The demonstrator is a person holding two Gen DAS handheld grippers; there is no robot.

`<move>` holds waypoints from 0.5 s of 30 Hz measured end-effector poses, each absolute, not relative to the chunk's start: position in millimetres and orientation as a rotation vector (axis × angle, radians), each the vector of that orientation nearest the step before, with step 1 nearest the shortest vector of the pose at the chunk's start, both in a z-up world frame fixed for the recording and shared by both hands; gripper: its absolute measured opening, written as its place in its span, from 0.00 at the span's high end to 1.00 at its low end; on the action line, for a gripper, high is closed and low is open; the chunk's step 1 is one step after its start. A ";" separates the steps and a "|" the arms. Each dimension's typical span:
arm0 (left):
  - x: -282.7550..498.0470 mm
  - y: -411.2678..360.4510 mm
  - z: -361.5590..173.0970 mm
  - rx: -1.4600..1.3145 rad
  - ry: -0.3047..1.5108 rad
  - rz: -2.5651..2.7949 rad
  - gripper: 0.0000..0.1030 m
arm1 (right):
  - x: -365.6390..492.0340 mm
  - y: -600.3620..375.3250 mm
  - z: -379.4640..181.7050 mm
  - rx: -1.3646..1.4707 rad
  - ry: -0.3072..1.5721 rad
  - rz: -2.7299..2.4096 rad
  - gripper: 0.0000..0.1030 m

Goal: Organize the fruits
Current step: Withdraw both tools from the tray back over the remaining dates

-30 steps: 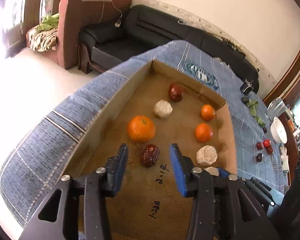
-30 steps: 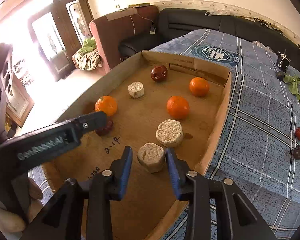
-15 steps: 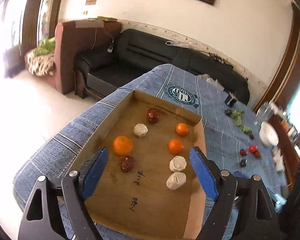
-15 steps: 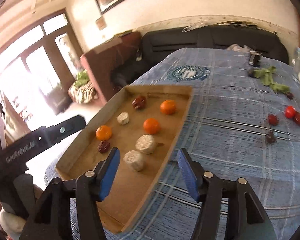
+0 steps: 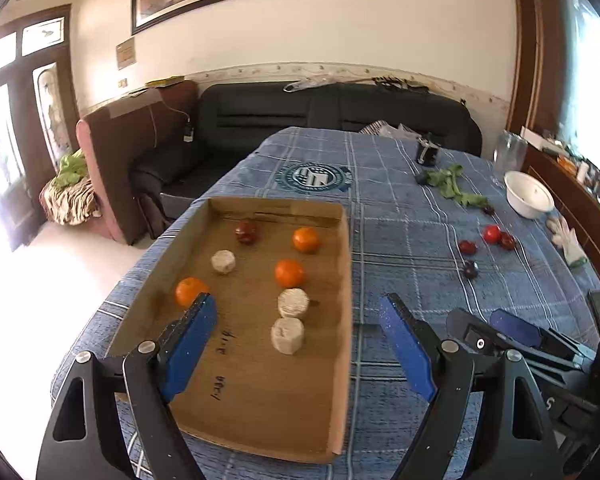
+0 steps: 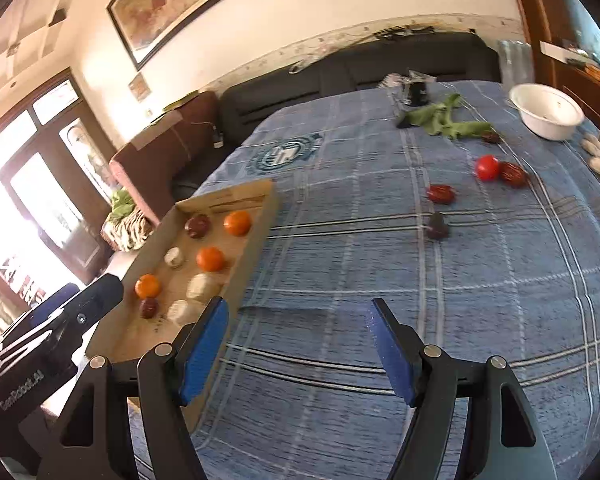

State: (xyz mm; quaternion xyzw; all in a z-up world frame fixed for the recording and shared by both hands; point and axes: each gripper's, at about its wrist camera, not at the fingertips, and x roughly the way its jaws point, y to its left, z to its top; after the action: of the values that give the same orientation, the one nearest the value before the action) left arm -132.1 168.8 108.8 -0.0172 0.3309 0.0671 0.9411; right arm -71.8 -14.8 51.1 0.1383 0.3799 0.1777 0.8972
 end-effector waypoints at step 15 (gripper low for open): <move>-124.2 123.0 105.1 0.052 0.701 0.089 0.19 | -74.1 -50.1 43.4 0.335 0.783 0.352 0.24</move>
State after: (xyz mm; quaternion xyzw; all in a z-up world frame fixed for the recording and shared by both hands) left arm -124.2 123.0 105.1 0.0252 0.3430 0.0436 0.9380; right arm -74.1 -50.1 43.4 0.1616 0.3778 0.1697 0.8957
